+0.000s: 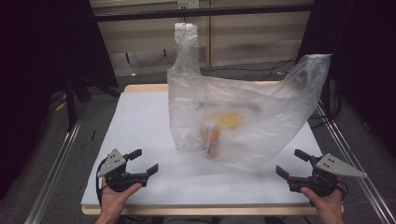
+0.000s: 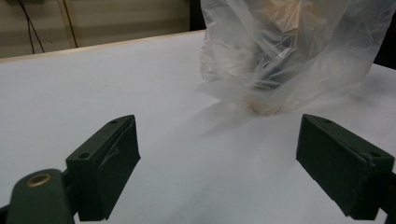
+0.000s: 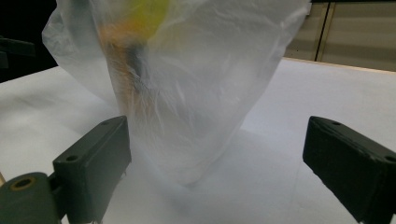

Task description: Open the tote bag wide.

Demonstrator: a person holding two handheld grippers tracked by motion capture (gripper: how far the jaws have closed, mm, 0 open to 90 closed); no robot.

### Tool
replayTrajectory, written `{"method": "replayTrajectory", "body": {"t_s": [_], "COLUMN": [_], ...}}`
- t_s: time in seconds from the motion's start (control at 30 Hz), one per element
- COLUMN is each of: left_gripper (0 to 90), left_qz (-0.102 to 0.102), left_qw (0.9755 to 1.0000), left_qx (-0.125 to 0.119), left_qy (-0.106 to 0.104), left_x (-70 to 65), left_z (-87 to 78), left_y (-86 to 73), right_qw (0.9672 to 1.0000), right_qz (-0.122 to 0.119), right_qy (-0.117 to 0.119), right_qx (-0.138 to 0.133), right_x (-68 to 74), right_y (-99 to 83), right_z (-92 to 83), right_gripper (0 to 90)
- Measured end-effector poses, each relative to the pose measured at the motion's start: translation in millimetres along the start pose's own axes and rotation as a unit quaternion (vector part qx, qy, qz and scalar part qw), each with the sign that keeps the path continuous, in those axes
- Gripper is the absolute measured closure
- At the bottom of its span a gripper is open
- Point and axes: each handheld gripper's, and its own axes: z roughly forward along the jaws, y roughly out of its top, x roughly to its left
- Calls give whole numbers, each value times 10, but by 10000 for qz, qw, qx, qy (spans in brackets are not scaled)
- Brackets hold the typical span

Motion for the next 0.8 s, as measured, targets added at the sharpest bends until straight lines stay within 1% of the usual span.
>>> {"method": "replayTrajectory", "body": {"t_s": [0.13,0.17,0.27,0.3,0.33,0.37,0.4,0.43,0.47,0.53,0.6,0.63,0.67,0.7,0.73,0.77,0.8], "left_gripper": [131,131,132,136,142,147,154,165,177,219,235,283,310,340,366,381,420], "left_qz": [3,-13,-22,26,-24,-12,-33,-90,-86,-96,-96,-72,-72,-5,10,39,39], "left_qw": [10000,10000,10000,9999,9999,9999,9999,9999,9999,9999,9999,9999,9999,9998,9999,9997,9997], "left_qx": [-8,-2,3,15,9,17,12,10,35,42,54,67,67,150,166,175,175], "left_qy": [8,57,80,137,108,130,106,73,66,32,20,-81,-81,-158,-26,-183,-183], "left_x": [2,0,2,9,5,9,11,5,3,5,-2,-2,-2,-5,-27,-22,-22], "left_z": [-1,-1,-2,-11,-9,-9,-7,0,4,6,13,17,17,17,19,21,21], "left_y": [1,2,3,6,5,7,7,5,7,11,19,27,27,36,42,47,47], "right_qw": [10000,10000,10000,10000,10000,10000,10000,9999,9999,9997,9996,9995,9995,9993,9992,9990,9989], "right_qz": [-25,-9,-2,-7,-11,-5,-7,-3,-5,-83,-78,-104,-104,-71,-93,-116,-124], "right_qy": [2,-7,-16,6,-5,37,78,106,105,196,237,270,270,332,374,412,425], "right_qx": [-8,-5,11,15,15,24,35,54,68,100,96,126,126,132,131,138,144], "right_x": [-9,-10,-10,-9,-4,-3,-1,3,6,3,6,11,11,21,20,23,24], "right_y": [3,5,7,9,10,12,13,15,18,24,28,35,35,42,46,50,53], "right_z": [-3,-6,-7,-6,-5,-3,1,3,8,16,23,31,31,36,38,41,42], "right_gripper": [86,89,99,102,106,128,154,160,167,286,291,352,352,391,428,458,477]}}
